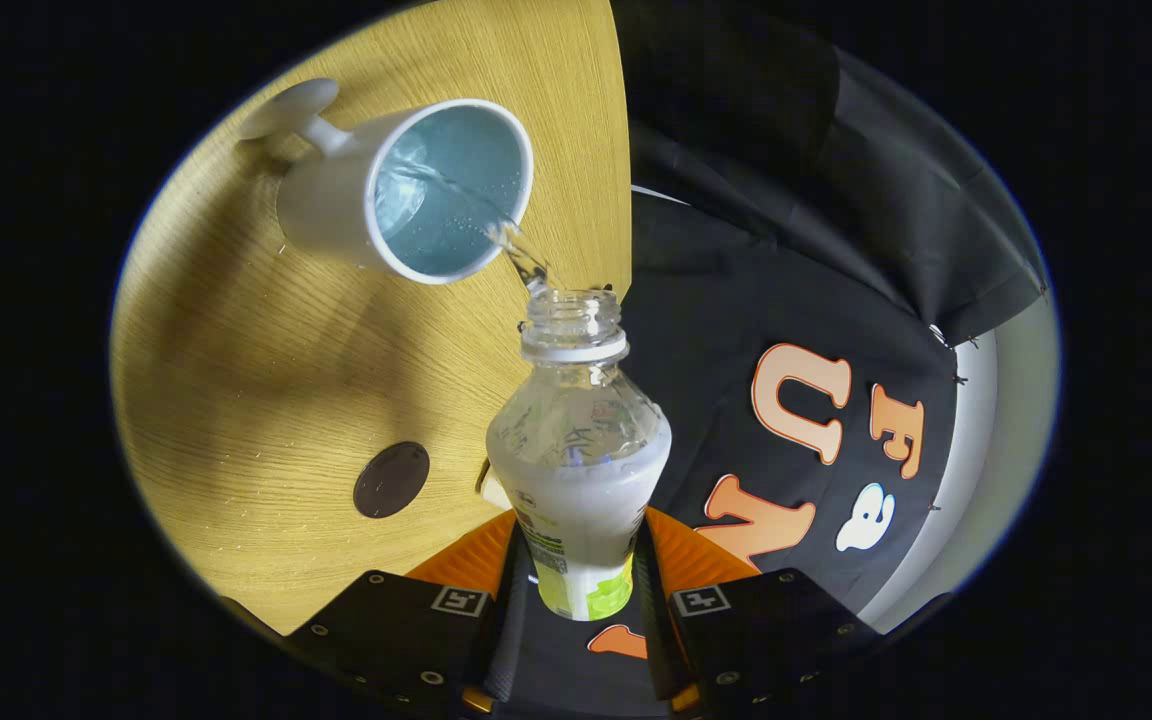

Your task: Take the bottle from table, then pour the juice into the cup, finally place the bottle on the coaster

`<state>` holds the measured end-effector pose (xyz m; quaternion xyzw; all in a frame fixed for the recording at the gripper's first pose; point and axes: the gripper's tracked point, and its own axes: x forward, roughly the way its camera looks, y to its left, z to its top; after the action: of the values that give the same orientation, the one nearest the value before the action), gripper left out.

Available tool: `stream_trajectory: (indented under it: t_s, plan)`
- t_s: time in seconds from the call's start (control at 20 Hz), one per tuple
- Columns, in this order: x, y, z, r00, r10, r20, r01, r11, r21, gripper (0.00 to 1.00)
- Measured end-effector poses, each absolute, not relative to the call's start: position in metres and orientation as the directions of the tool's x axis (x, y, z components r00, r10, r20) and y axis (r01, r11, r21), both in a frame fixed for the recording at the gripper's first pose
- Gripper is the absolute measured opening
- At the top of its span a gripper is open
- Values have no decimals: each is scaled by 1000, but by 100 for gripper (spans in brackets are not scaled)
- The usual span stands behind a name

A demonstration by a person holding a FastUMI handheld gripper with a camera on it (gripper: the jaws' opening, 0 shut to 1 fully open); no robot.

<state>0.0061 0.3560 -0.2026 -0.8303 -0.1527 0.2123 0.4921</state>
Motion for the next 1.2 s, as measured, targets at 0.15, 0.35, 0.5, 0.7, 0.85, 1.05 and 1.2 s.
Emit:
stream_trajectory:
  t_s: [0.15, 0.35, 0.5, 0.7, 0.85, 1.05, 1.2]
  plan:
    - [5, 357, -203, 857, 468, -214, 46, -484, -874, 52]
    - [7, 356, -202, 857, 467, -217, 50, -494, -868, 52]
    - [7, 356, -201, 861, 460, -217, 50, -501, -864, 52]
    - [8, 354, -200, 866, 447, -225, 42, -514, -857, 52]
    - [9, 356, -198, 864, 448, -229, 49, -527, -848, 52]
    - [7, 361, -196, 861, 452, -232, 59, -543, -838, 52]
    - [7, 364, -195, 859, 455, -237, 61, -549, -833, 52]
